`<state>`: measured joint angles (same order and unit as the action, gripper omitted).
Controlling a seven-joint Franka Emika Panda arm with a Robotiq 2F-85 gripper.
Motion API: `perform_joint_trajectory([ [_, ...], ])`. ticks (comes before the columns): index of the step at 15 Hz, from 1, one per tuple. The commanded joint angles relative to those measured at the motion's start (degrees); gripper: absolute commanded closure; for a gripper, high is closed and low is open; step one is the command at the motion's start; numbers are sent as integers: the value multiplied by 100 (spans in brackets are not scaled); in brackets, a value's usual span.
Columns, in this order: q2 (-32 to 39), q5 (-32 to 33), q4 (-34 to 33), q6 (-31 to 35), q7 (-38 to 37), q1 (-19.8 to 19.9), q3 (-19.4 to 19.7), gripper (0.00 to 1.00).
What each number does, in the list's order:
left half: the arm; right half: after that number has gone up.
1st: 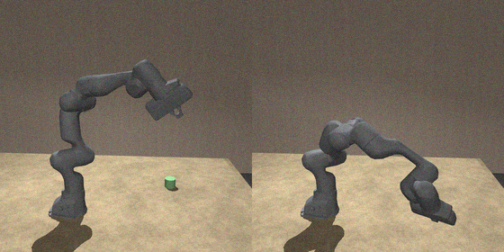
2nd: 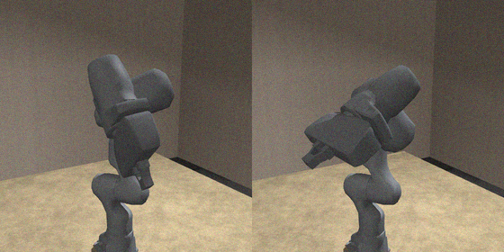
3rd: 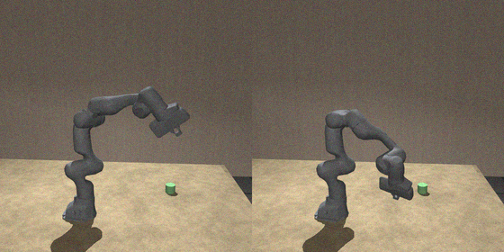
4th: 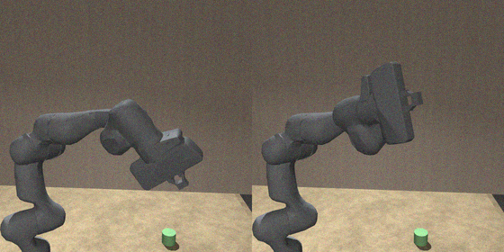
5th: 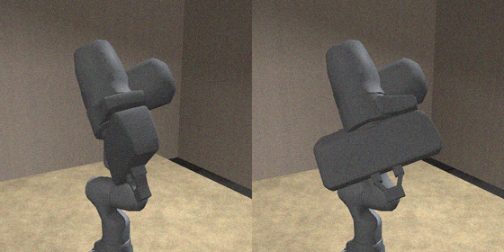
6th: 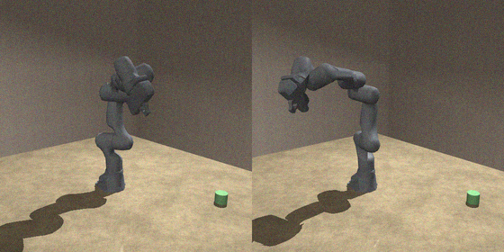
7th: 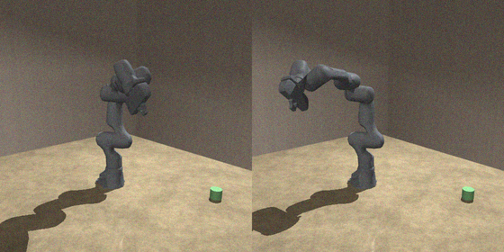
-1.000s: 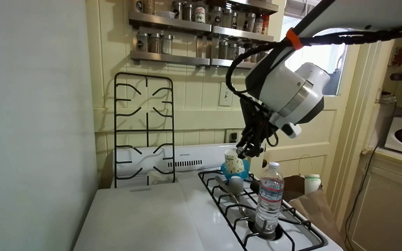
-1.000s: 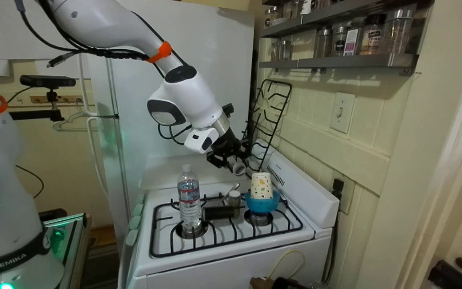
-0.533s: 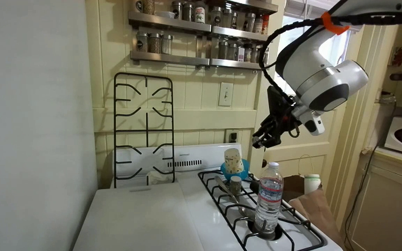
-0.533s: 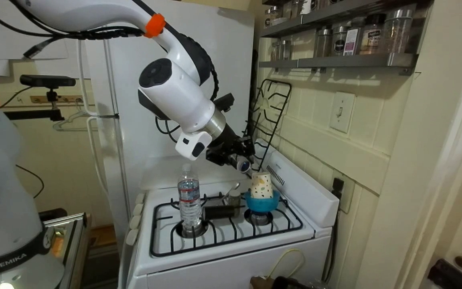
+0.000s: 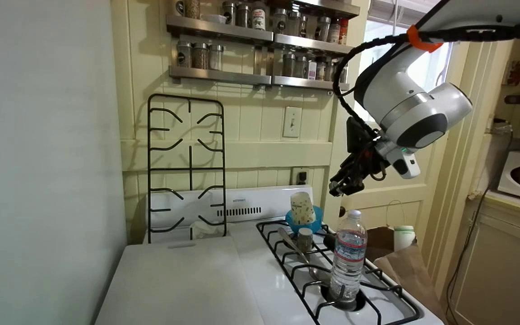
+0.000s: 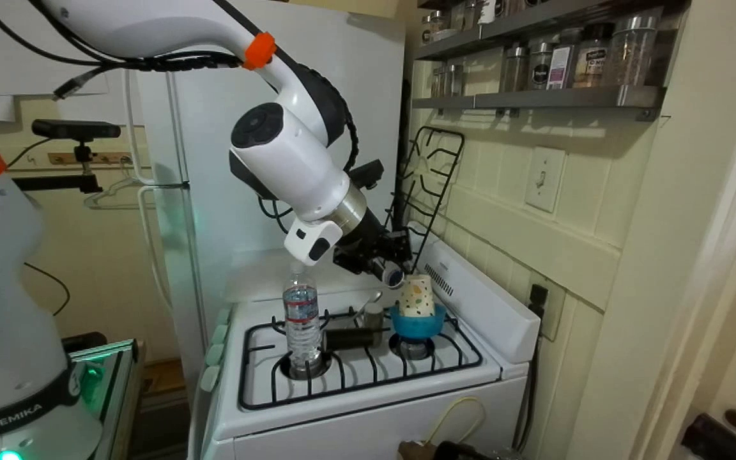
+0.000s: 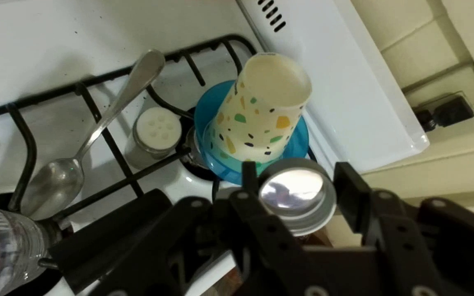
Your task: Put the grey tape in the blue bowl.
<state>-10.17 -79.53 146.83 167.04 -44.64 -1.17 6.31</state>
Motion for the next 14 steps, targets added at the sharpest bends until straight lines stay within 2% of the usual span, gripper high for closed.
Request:
perform_joint_trajectory([
  [1, 495, -555, -398, -621, 171, 35, 274, 76],
  [5, 920, -1162, -737, -1626, 355, 49, 473, 76],
  [6, 999, -1218, -778, -1801, 352, 290, 269, 76],
  [8, 1192, -1114, -851, -1922, 123, 381, 243, 76],
  [11, 1432, -950, -906, -1691, -195, 499, 227, 76],
  [14, 1565, -1293, -1016, -1794, 21, 573, 206, 76],
])
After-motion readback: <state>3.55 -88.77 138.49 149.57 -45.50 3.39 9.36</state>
